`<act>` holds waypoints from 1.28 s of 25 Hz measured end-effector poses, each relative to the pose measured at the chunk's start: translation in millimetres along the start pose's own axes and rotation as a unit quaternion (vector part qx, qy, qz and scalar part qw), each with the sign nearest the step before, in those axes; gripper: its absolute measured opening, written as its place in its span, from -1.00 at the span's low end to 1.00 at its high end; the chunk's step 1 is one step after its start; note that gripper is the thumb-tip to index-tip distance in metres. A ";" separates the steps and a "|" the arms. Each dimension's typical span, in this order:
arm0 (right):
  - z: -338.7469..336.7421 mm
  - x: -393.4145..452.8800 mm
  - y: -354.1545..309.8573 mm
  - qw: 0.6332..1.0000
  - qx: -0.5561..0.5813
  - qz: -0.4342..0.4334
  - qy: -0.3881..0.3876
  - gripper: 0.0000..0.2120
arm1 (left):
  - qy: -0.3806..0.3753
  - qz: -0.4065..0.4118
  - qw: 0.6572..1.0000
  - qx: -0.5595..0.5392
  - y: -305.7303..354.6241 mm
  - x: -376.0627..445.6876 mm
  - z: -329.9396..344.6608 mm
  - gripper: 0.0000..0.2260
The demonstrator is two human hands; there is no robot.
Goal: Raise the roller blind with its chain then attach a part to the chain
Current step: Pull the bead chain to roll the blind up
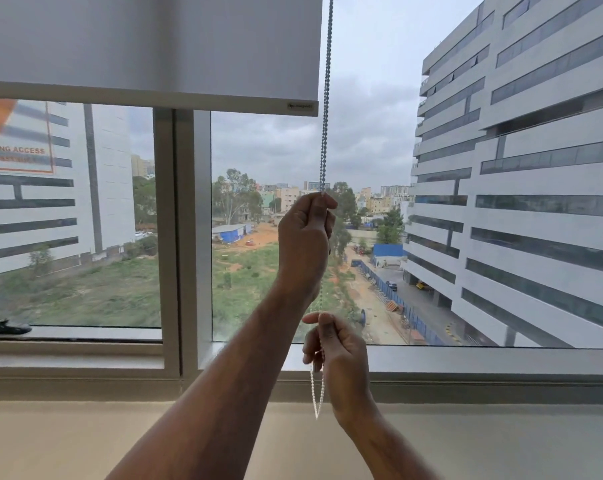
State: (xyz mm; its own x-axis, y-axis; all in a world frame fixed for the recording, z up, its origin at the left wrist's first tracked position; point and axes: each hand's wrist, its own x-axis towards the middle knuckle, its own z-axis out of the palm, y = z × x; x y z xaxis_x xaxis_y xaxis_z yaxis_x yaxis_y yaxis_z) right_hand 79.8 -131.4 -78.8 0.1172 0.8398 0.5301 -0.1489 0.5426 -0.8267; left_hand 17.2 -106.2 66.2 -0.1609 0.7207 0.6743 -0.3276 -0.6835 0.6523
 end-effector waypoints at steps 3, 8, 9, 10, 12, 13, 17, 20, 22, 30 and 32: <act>-2.9 10.4 -7.8 0.999 -0.022 0.031 0.035 -0.62 | -0.002 -0.018 1.000 -0.002 -15.0 -16.3 -8.7 -0.70; 0.8 53.6 -39.7 0.997 0.019 -0.001 0.071 -0.64 | 0.003 -0.042 0.999 -0.010 -46.9 -46.5 -26.9 -0.71; 4.3 62.6 -49.9 0.997 0.035 -0.013 0.071 -0.67 | 0.000 -0.045 0.999 -0.011 -52.7 -52.0 -29.5 -0.70; 8.4 71.4 -60.9 0.996 0.046 -0.026 0.067 -0.69 | -0.003 -0.052 0.999 -0.013 -58.3 -57.6 -31.9 -0.70; 17.4 87.6 -81.5 0.996 0.051 -0.044 0.051 -0.74 | -0.001 -0.075 0.997 -0.006 -69.5 -67.6 -37.4 -0.71; 21.5 94.4 -90.1 0.997 0.054 -0.049 0.040 -0.75 | 0.002 -0.086 0.996 0.003 -74.5 -72.6 -40.4 -0.71; 34.2 110.5 -109.0 0.996 0.077 -0.038 0.007 -0.77 | 0.009 -0.106 0.994 0.013 -87.4 -89.2 -49.1 -0.68; 39.0 114.2 -103.8 0.997 0.057 -0.050 0.032 -0.77 | 0.004 -0.116 0.993 0.009 -90.8 -96.2 -50.8 -0.67; 38.4 111.2 -96.3 0.996 0.048 -0.060 0.045 -0.75 | -0.005 -0.119 0.993 0.020 -95.2 -100.0 -53.0 -0.70; 28.3 84.5 -71.3 0.994 -0.011 -0.089 0.056 -0.73 | -0.010 -0.162 0.986 0.022 -99.5 -96.1 -67.3 -0.69; 26.2 76.7 -66.9 0.994 -0.018 -0.090 0.058 -0.72 | -0.004 -0.145 0.989 0.013 -89.3 -77.2 -64.1 -0.69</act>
State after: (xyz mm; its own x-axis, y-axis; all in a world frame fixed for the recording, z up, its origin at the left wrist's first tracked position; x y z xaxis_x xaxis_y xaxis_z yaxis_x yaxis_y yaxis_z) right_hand 73.0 -102.8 22.1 0.2524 0.7203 0.6462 -0.0811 0.6812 -0.7276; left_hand -0.8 -93.4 -66.2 -0.0564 0.8856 0.4610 -0.3344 -0.4519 0.8270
